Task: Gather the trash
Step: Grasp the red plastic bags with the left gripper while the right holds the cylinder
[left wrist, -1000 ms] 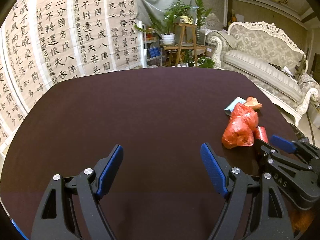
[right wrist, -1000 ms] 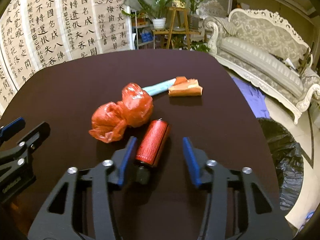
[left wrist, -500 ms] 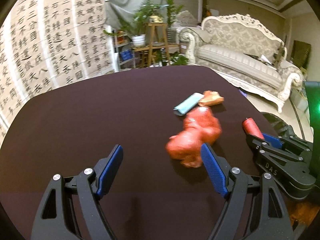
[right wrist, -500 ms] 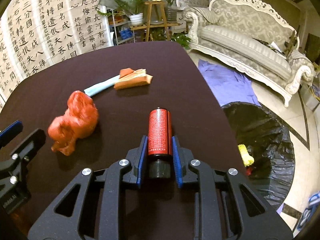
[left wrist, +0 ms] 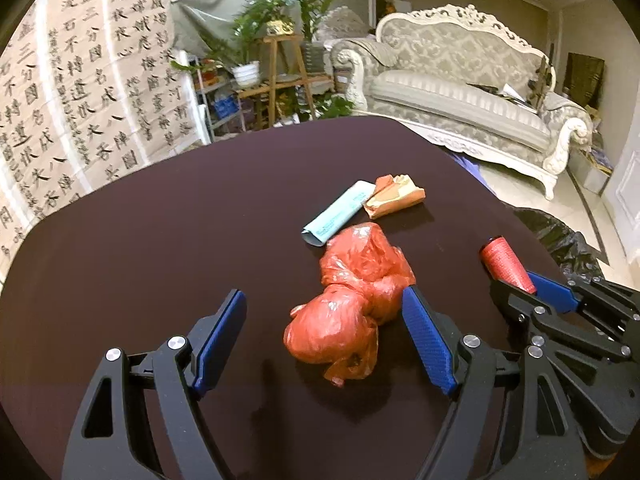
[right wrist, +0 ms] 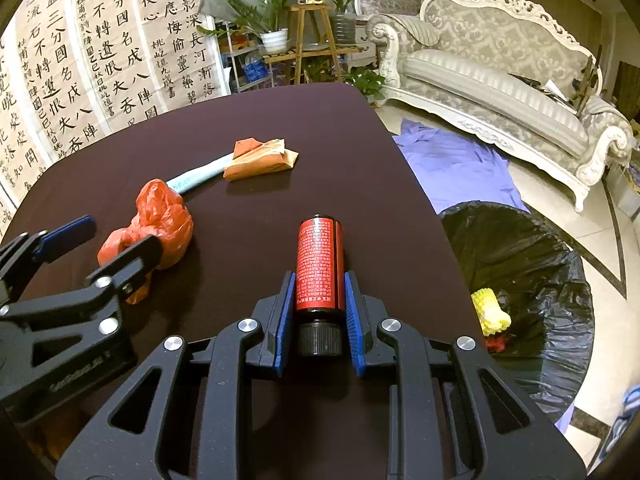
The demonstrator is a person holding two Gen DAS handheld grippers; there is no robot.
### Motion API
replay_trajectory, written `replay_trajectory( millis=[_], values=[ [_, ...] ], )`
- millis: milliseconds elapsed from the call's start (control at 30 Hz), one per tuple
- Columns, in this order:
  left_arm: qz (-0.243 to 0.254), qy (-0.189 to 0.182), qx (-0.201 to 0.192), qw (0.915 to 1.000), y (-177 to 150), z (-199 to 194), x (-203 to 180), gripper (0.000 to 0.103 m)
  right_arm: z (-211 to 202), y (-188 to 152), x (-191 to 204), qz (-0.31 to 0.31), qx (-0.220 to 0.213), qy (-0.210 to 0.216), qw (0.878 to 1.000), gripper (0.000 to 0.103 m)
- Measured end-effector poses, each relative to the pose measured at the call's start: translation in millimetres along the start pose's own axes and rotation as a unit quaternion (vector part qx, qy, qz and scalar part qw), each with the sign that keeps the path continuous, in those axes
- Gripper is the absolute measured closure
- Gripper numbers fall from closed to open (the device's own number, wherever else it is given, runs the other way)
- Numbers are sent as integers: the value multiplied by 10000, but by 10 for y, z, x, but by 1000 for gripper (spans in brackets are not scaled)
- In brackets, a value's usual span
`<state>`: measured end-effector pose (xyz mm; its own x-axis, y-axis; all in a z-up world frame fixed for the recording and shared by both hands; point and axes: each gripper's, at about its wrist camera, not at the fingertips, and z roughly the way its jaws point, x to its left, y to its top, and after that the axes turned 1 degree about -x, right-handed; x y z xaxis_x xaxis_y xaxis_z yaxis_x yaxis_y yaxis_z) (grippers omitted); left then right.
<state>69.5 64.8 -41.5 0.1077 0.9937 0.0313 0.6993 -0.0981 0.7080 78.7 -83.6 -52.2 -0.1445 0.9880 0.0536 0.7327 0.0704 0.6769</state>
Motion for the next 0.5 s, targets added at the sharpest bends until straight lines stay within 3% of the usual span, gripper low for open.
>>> replay_trajectory(
  millis=[33,100,267,500],
  values=[
    [14,-44,27,10000,0,18,5,27,0,0,-3,1,-1,1,10000,80],
    [52,-110,79,9999,-12,31,-13,45,1,1,-2,-3,1,-5,10000,80],
    [119,-241,139,9995,-46,18,-33,65,0,10,7,-25,-7,-24,10000,80],
    [39,-264,93,9996,-68,-28,-7,67,-56,38,22,-12,-76,-32,10000,80]
  ],
)
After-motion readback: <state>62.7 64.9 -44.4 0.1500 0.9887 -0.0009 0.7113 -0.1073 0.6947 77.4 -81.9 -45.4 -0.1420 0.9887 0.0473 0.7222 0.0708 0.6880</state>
